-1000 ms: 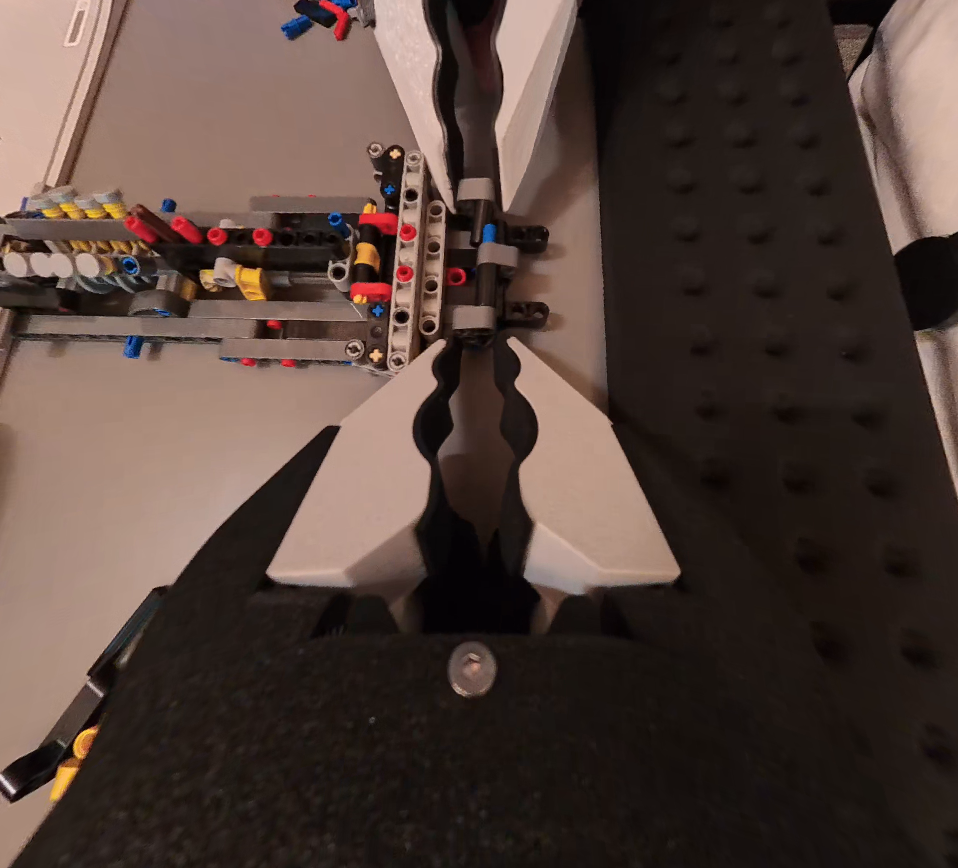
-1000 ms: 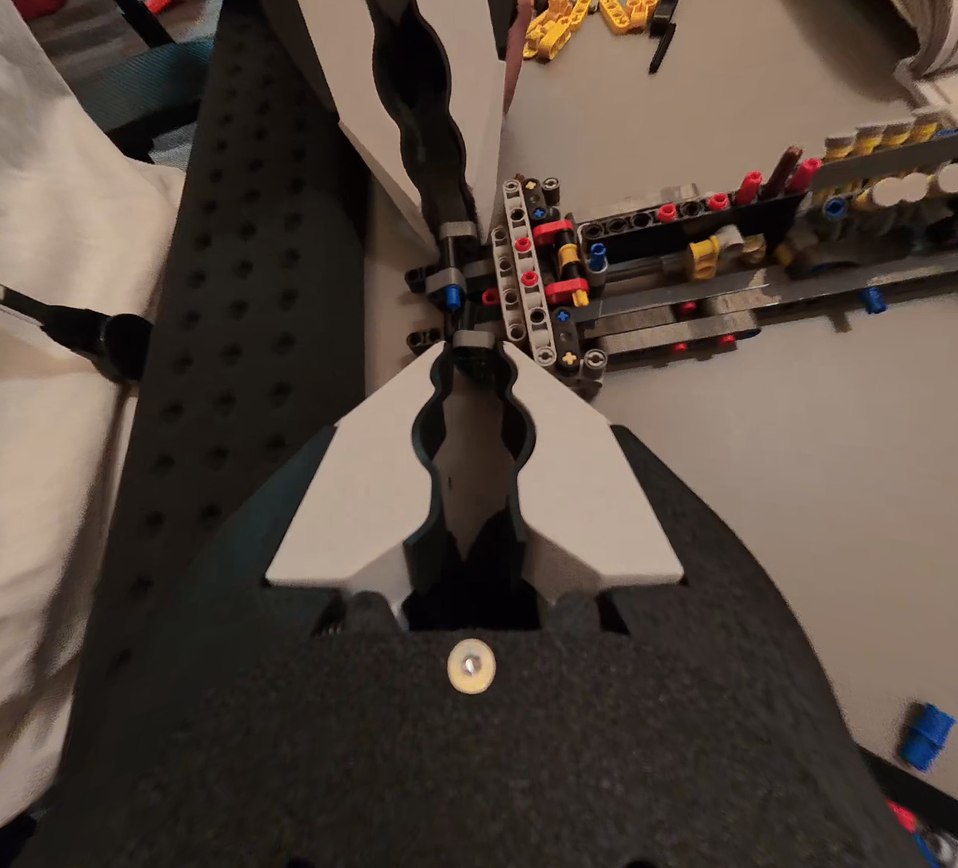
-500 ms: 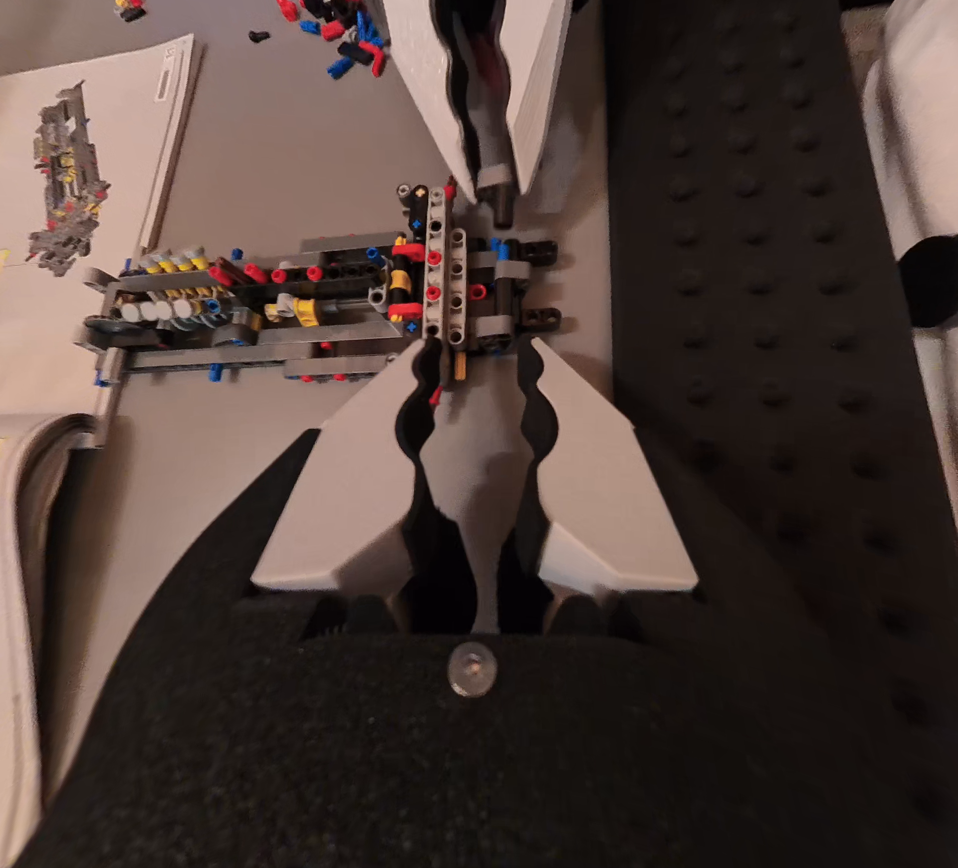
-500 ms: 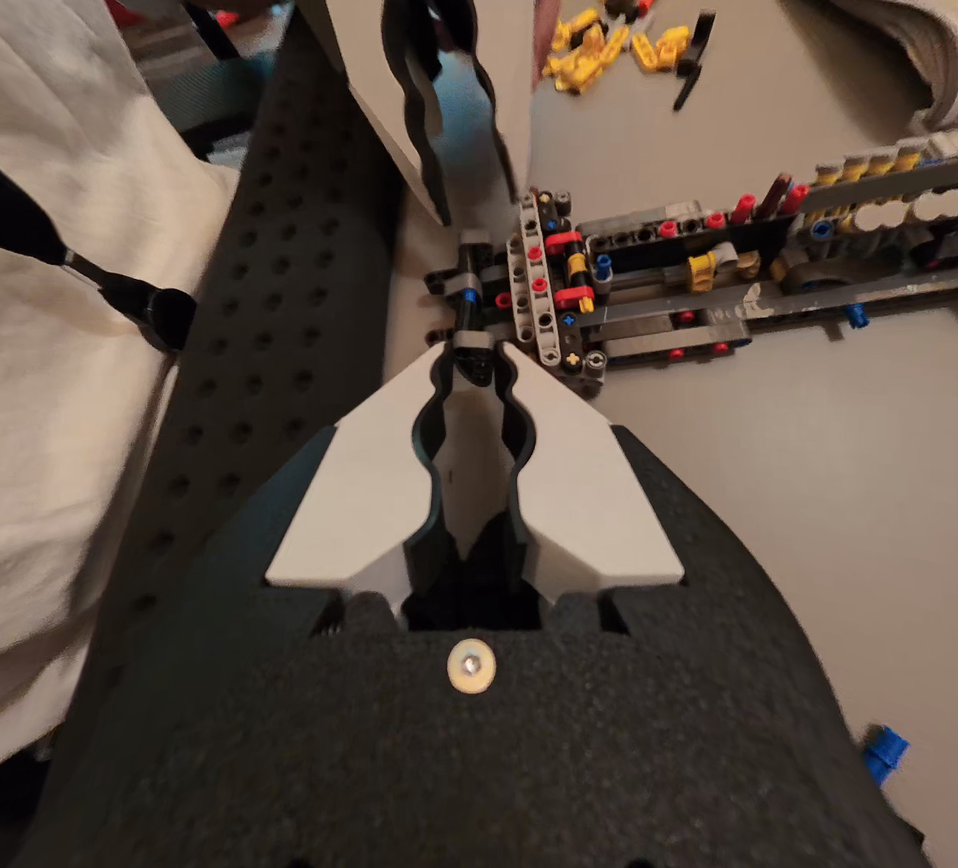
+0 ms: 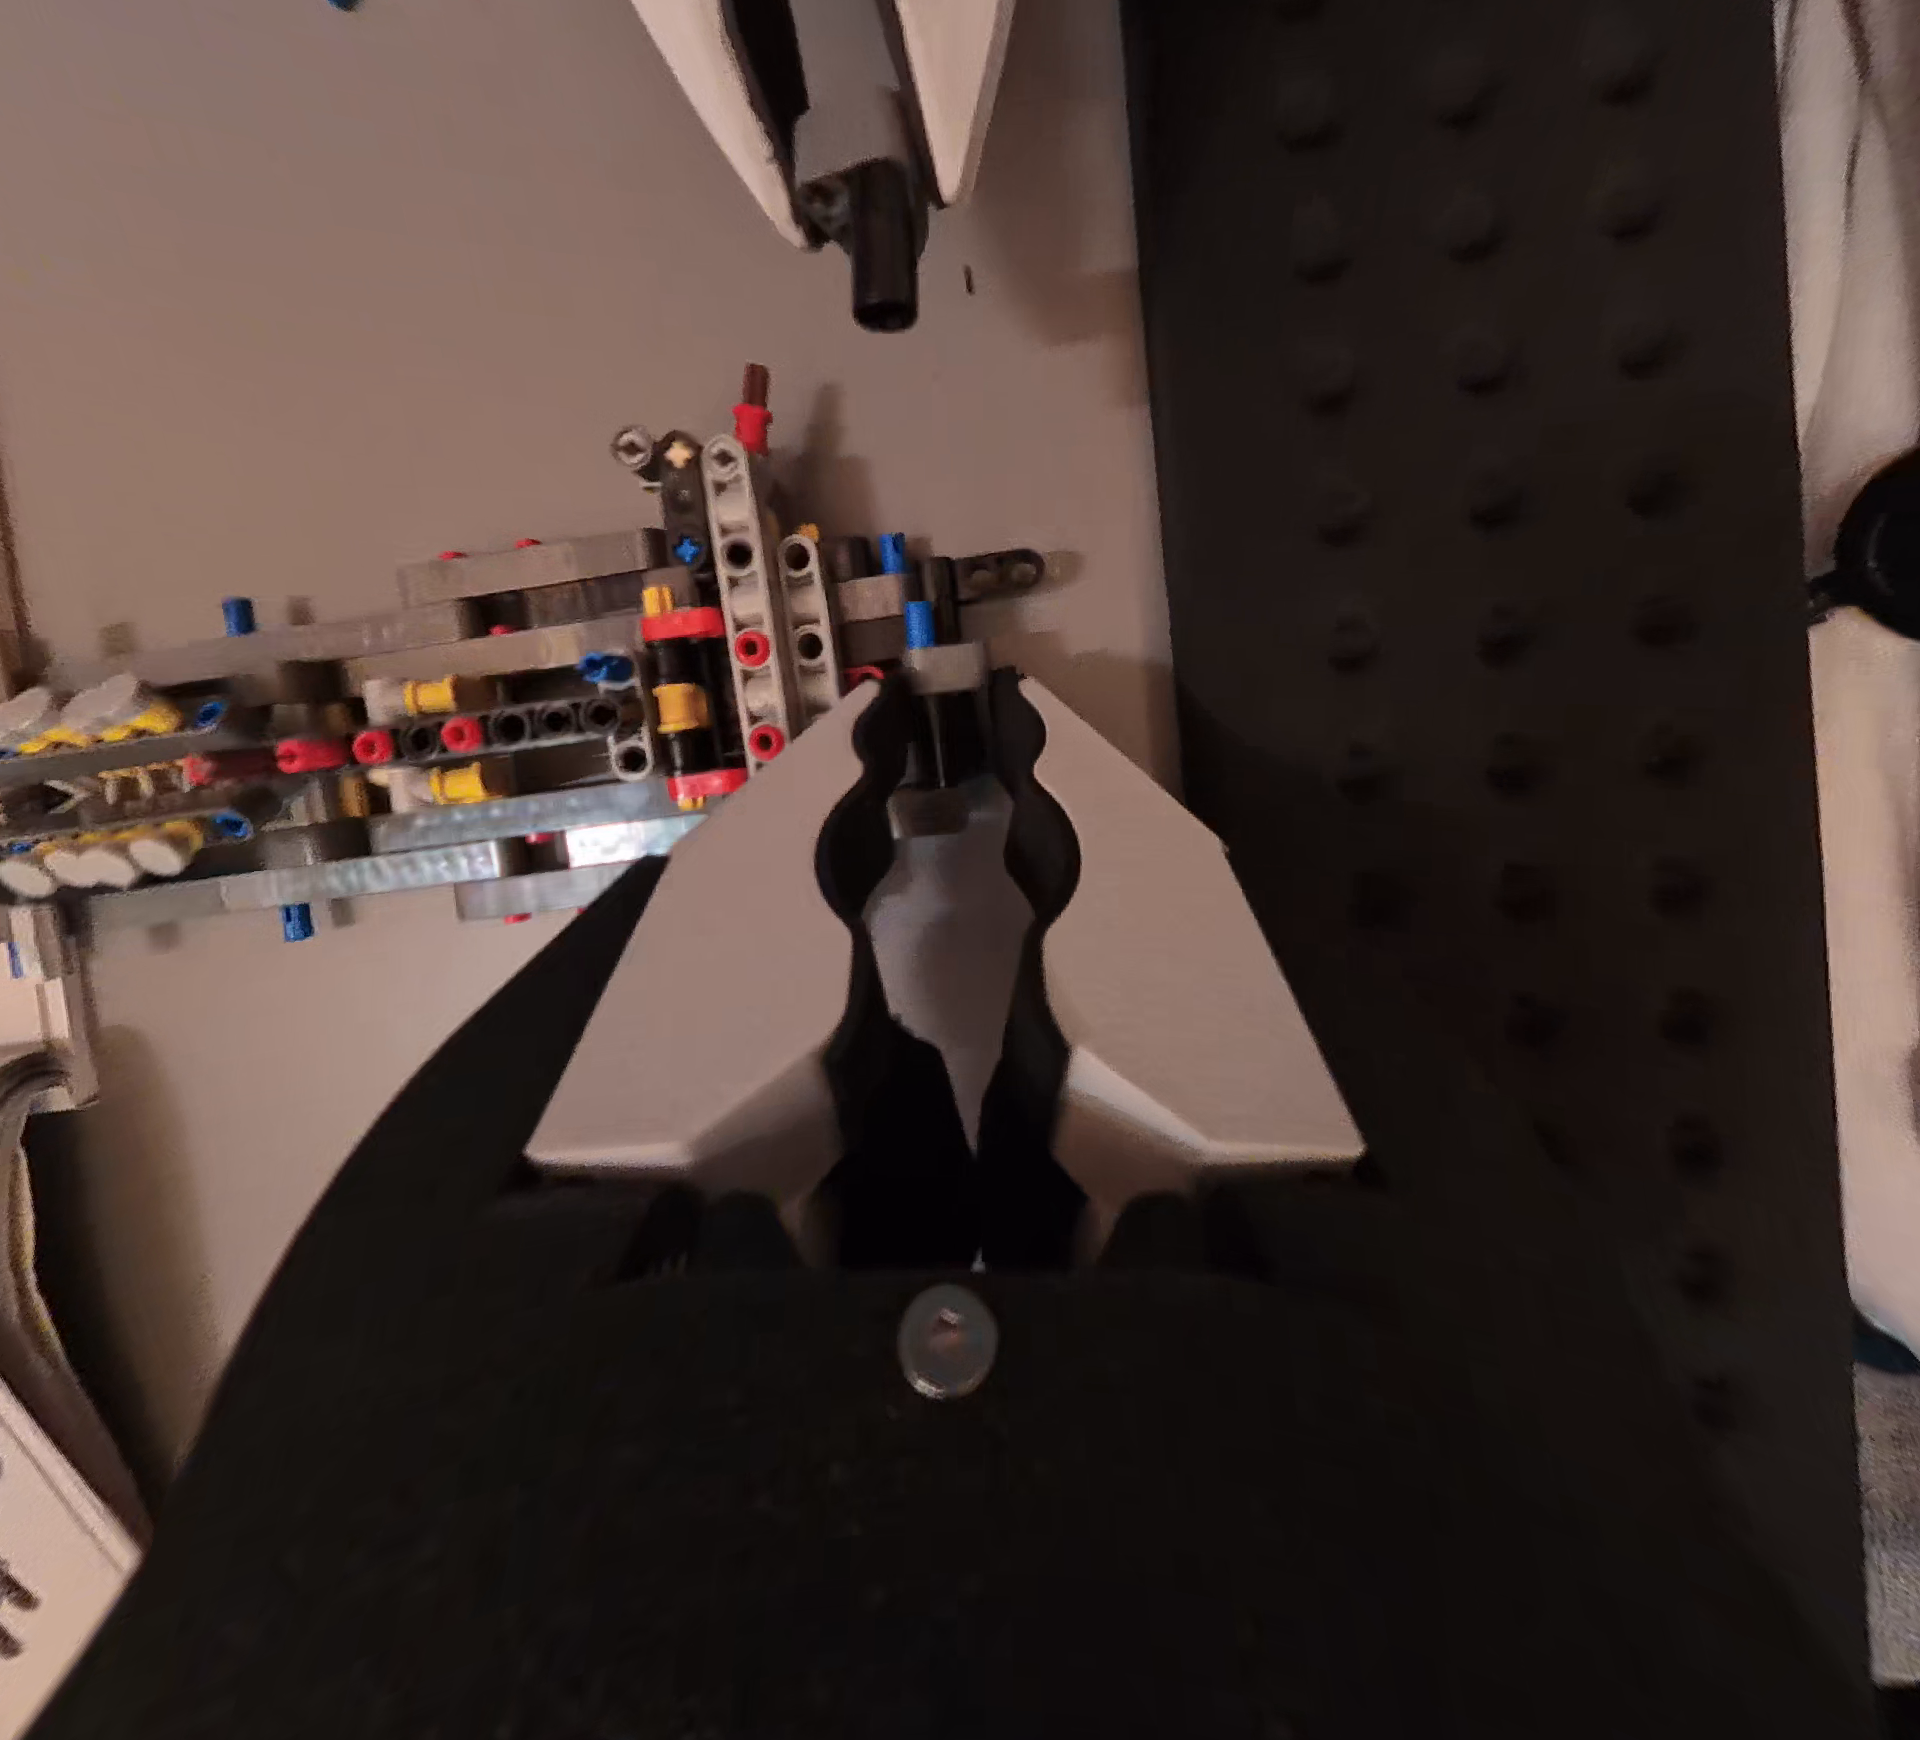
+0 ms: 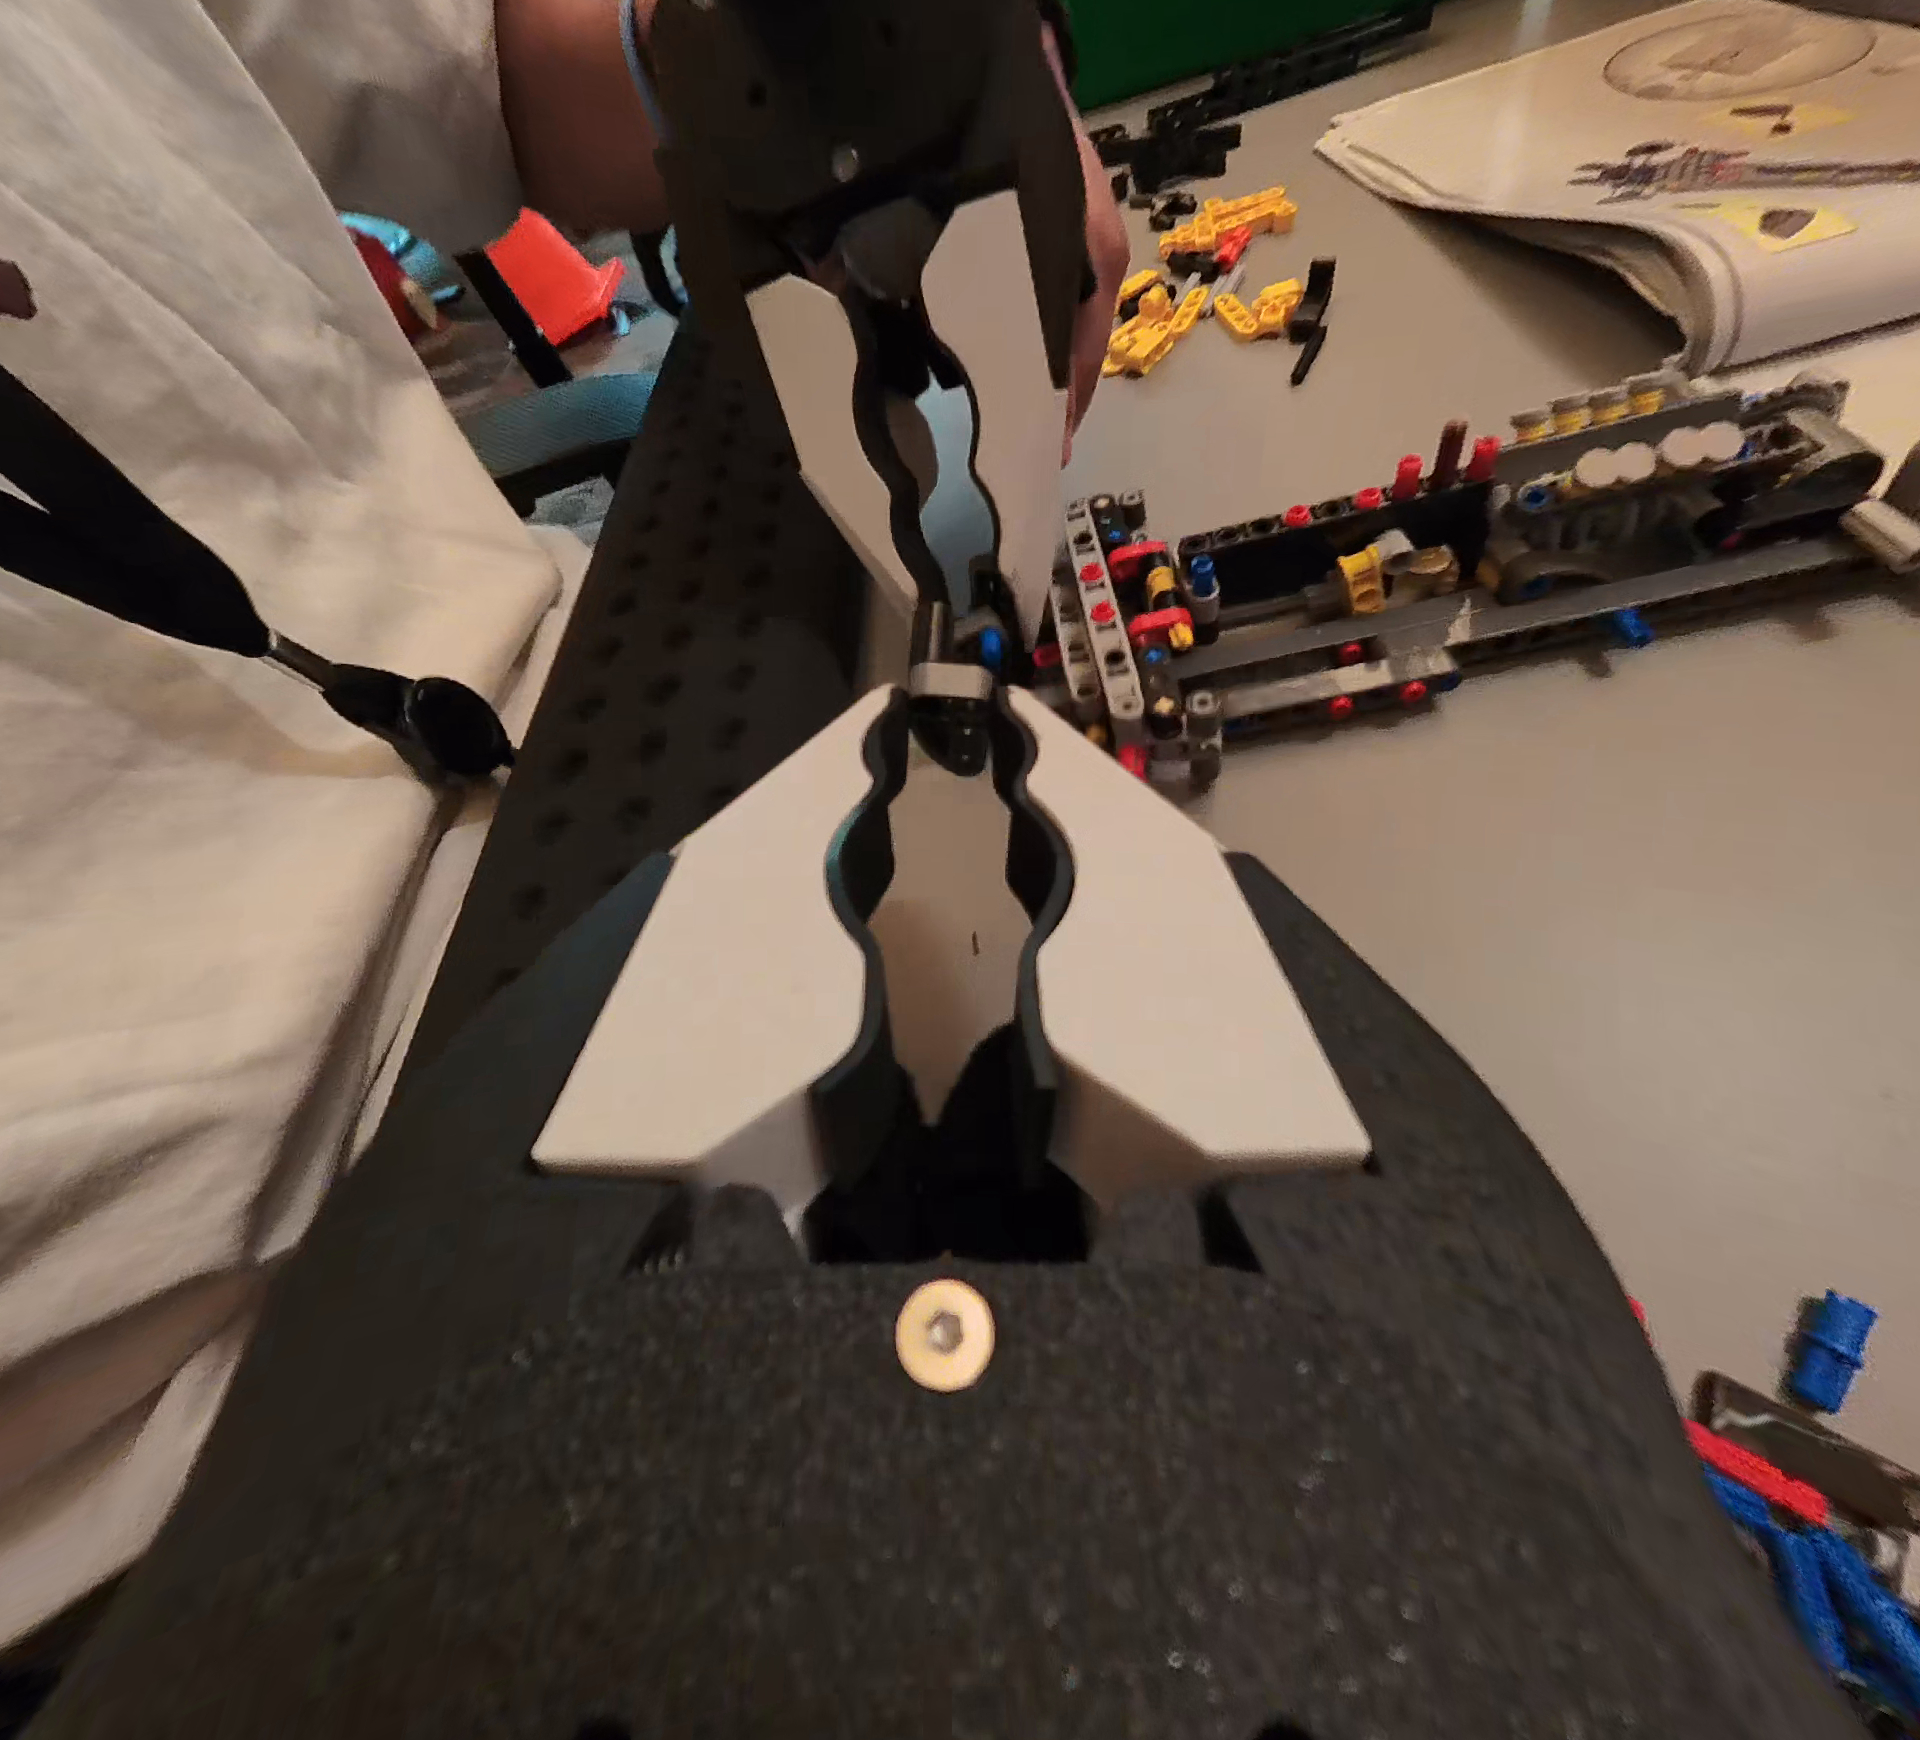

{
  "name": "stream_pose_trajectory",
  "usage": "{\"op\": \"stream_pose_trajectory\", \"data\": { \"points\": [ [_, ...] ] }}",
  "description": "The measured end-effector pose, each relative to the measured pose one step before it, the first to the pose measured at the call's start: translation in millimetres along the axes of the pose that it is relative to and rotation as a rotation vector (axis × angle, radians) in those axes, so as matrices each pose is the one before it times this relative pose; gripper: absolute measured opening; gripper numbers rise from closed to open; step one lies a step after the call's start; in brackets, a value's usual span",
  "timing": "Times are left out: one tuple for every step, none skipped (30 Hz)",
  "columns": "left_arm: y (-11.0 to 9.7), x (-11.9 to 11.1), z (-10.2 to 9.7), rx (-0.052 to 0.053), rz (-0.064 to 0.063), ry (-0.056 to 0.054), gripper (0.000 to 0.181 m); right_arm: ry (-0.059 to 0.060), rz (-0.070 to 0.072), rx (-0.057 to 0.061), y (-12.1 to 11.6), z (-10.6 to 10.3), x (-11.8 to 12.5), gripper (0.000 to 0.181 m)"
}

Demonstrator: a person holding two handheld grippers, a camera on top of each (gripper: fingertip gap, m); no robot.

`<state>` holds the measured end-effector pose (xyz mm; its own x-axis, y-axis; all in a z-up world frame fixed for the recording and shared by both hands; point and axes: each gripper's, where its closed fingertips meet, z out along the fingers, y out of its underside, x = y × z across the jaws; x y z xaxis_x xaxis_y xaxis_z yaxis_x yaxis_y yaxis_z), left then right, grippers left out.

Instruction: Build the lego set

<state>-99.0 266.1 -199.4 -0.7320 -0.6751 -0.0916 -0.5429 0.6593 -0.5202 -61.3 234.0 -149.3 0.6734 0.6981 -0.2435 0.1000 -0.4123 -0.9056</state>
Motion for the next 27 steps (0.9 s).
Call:
{"op": "stream_pose_trajectory", "data": {
  "points": [
    [0.29,0.07,1.93,-0.0230,0.0088,-0.0004,0.013,-0.0060,-0.0003,-0.0217,3.94,0.68,-0.44,0.014],
    [-0.79,0.05,1.74,-0.0125,0.0105,-0.0014,0.013,-0.0092,0.0053,-0.0211,3.44,1.27,-0.78,0.015],
    [-1.01,-0.39,1.66,-0.0053,0.0136,-0.0022,0.013,-0.0065,0.0044,-0.0154,1.74,1.61,0.07,0.015],
    [-1.67,-1.33,1.34,0.0086,0.0040,-0.0060,0.013,-0.0019,-0.0044,-0.0098,0.32,1.92,0.76,0.015],
    [-2.44,-1.60,0.55,0.0213,-0.0152,-0.0021,0.013,0.0042,-0.0096,-0.0069,-0.37,2.08,1.42,0.015],
    [-3.89,-0.69,-0.61,0.0401,-0.0226,0.0028,0.012,0.0074,-0.0106,-0.0135,0.31,2.13,1.83,0.014],
    [-5.61,0.11,-1.89,0.0611,-0.0134,-0.0026,0.012,0.0007,-0.0145,-0.0263,1.91,1.46,0.32,0.015],
    [-6.10,0.04,-2.86,0.0687,-0.0128,-0.0114,0.012,0.0071,-0.0195,-0.0197,0.62,0.10,1.20,0.014],
    [-5.02,0.91,-3.08,0.0607,-0.0136,-0.0072,0.012,0.0008,-0.0153,-0.0056,-2.01,-0.85,0.76,0.014],
    [-4.56,1.71,-2.85,0.0590,-0.0088,-0.0037,0.012,-0.0054,-0.0038,-0.0119,-2.04,-1.21,0.96,0.014],
    [-3.06,0.77,-2.00,0.0486,-0.0109,-0.0070,0.012,-0.0185,0.0041,-0.0183,-2.16,-1.06,-0.74,0.014],
    [-1.00,0.05,-0.82,0.0345,-0.0125,-0.0076,0.012,-0.0198,0.0015,-0.0195,-2.78,-0.35,-1.71,0.014],
    [0.56,0.58,-0.24,0.0247,-0.0037,-0.0036,0.012,-0.0020,-0.0036,-0.0255,-2.38,0.37,0.24,0.014],
    [1.07,0.54,0.28,0.0201,0.0011,-0.0050,0.012,-0.0093,-0.0006,-0.0332,-0.75,1.14,-1.46,0.014],
    [1.00,0.54,0.59,0.0179,-0.0014,-0.0049,0.012,-0.0054,0.0007,-0.0384,0.08,1.98,-1.24,0.014],
    [0.33,0.31,0.63,0.0199,0.0019,-0.0073,0.012,0.0087,-0.0081,-0.0317,-0.92,2.36,0.75,0.014],
    [1.58,0.35,0.15,-0.0046,0.0089,-0.0058,0.012,0.0031,-0.0066,-0.0381,0.78,2.12,-0.09,0.014],
    [1.53,-0.18,0.16,-0.0089,0.0145,-0.0095,0.012,0.0085,-0.0091,-0.0485,2.80,1.43,0.48,0.014],
    [0.66,-0.02,0.17,-0.0034,0.0107,-0.0079,0.011,0.0104,-0.0144,-0.0265,-0.21,0.28,0.30,0.014],
    [0.02,0.91,-0.25,0.0010,0.0067,0.0019,0.011,-0.0002,-0.0088,-0.0176,-0.83,0.02,-1.09,0.014],
    [0.09,0.90,-0.15,0.0005,0.0032,0.0045,0.012,-0.0014,-0.0075,-0.0234,0.45,0.30,-0.65,0.015],
    [0.58,0.38,0.09,-0.0035,-0.0019,0.0050,0.012,0.0062,-0.0113,-0.0198,0.53,0.44,0.12,0.015],
    [0.75,0.21,0.56,-0.0052,-0.0044,0.0067,0.012,0.0077,-0.0137,-0.0167,1.26,0.67,0.17,0.014],
    [0.55,0.23,0.53,-0.0045,-0.0047,0.0058,0.012,0.0097,-0.0182,-0.0118,1.98,0.71,0.34,0.014],
    [0.49,-0.14,0.27,-0.0037,-0.0032,0.0021,0.012,0.0115,-0.0133,-0.0015,1.39,0.72,0.72,0.014],
    [0.35,0.11,0.20,-0.0028,0.0007,0.0004,0.012,0.0040,0.0015,0.0120,0.23,0.43,0.08,0.015],
    [0.24,0.19,0.17,-0.0019,0.0029,-0.0005,0.012,-0.0005,0.0090,0.0138,0.72,0.42,-0.04,0.014]
  ]
}}
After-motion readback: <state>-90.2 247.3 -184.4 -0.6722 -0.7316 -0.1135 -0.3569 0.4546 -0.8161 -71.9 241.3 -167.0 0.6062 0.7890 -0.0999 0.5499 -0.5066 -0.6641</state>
